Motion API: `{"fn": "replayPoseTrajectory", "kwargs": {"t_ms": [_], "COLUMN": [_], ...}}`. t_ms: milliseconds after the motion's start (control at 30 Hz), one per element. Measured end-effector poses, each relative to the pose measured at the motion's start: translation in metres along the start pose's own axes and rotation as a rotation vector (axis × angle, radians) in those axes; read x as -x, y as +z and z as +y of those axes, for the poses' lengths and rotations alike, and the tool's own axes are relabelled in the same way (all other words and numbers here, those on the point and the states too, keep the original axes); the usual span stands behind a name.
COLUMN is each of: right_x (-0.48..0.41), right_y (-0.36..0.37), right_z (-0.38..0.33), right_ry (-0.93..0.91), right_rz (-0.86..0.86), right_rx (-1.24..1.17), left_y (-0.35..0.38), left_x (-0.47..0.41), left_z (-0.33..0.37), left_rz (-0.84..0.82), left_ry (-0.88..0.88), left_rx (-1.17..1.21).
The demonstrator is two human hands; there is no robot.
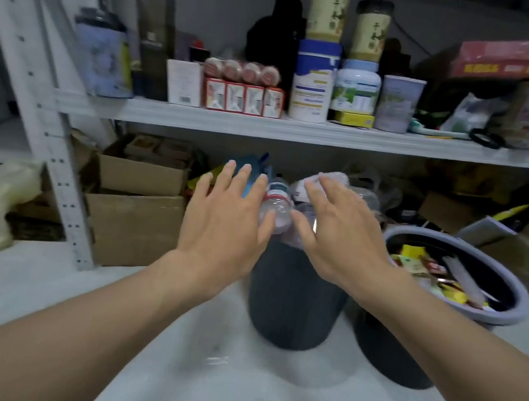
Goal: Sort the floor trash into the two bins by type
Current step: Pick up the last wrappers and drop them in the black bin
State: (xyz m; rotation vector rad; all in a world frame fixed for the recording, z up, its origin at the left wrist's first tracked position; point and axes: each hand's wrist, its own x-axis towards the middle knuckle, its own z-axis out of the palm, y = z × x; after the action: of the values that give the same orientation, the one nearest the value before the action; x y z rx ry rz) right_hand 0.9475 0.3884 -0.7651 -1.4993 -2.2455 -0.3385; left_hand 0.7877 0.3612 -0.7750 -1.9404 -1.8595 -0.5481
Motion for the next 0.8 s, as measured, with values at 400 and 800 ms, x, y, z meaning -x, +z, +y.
{"fn": "replayPoseTrajectory", "kwargs": {"t_ms": [400,800], "right_x": [-0.017,-0.001], "right_y": [0.054,0.092], "right_z": [-0.244,-0.445], "right_ry": [-0.194,-0.435], "right_rz": [-0.083,-0.207], "right_rx": [-0.046,-0.114], "left_y": [-0.020,-0.040], "left_x": [0.110,0.232], "left_z": [-0.224,-0.386], "left_rz": [-0.056,-0.160], "left_ry": [-0.257,-0.536], "left_rx": [-0.123,-0.251]}}
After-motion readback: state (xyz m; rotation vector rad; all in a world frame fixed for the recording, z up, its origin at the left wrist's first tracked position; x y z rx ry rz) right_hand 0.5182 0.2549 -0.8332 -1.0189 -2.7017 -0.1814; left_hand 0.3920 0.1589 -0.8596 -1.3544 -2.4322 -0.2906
